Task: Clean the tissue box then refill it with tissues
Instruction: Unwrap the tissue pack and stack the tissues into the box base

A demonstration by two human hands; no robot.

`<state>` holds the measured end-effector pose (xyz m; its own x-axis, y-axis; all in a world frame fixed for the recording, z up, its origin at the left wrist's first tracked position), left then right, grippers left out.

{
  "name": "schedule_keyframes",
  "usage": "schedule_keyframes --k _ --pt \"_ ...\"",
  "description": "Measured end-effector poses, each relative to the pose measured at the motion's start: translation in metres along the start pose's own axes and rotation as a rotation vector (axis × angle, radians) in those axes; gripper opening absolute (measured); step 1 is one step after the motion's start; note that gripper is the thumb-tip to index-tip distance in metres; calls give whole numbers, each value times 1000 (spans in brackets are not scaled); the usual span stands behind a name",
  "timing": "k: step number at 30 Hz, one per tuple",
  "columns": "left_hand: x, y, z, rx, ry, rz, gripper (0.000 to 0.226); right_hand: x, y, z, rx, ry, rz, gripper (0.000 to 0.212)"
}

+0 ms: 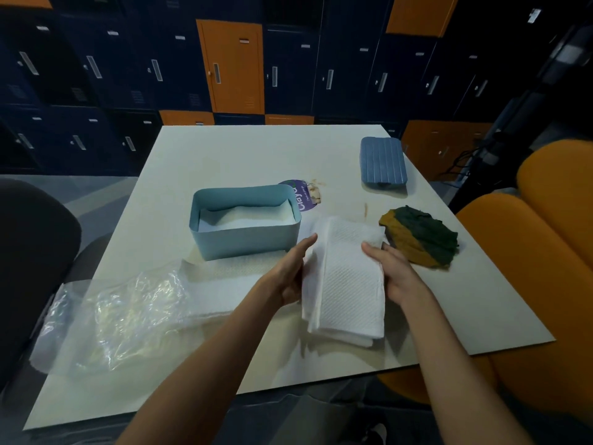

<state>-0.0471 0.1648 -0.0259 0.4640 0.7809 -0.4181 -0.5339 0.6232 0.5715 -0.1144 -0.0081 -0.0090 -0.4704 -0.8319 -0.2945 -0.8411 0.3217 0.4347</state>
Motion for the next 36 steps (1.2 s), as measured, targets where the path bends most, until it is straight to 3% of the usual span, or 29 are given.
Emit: schedule_keyframes --k 2,5,8,11,13,15,16,18,20,22,27,31,36 --pt "-2 1 -1 -16 -68 -31 46 -3 -2 -6 8 -7 -13 29" --pt "-5 -1 -2 -48 -106 -101 75 -11 -2 -16 15 -10 -8 22" --pt "-8 -1 -2 -28 -93 -145 83 -19 -4 -19 26 72 35 21" --pt "-10 -1 1 -122 -173 -136 51 -16 -10 -21 101 178 172 39" --pt "-11 1 5 -214 -84 -157 30 -8 -5 -20 52 270 252 62" --pt "-14 4 11 -279 13 -173 34 -5 5 -17 -105 259 135 73" --pt "-14 4 14 -313 11 -166 40 -6 12 -15 -140 224 28 68" --pt "-18 4 20 -422 -82 -156 40 -11 22 -19 -8 165 -121 40" --pt "-21 7 28 -561 -223 -106 32 -15 26 -25 211 238 -118 24" --pt "-24 9 33 -662 -303 -77 35 -15 25 -29 370 332 -53 31" --pt "-35 9 37 -775 -286 -47 52 -17 28 -30 523 345 -4 48" --pt "-43 6 37 -837 -359 -14 55 -23 26 -30 558 325 12 50" --pt "-50 7 44 -913 -558 60 38 -26 30 -44 550 336 30 53"
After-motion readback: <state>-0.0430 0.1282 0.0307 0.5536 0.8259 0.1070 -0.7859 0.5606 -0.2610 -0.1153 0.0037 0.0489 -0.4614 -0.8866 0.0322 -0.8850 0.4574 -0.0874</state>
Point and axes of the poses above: each hand's wrist, its own y-axis away from the middle knuckle, its own x-axis out of the back of the hand, z = x × y, the point moved 3 cm from there along -y, towards the middle knuckle, and after that the axes turned 5 degrees about -z, right-handed, at the moved point
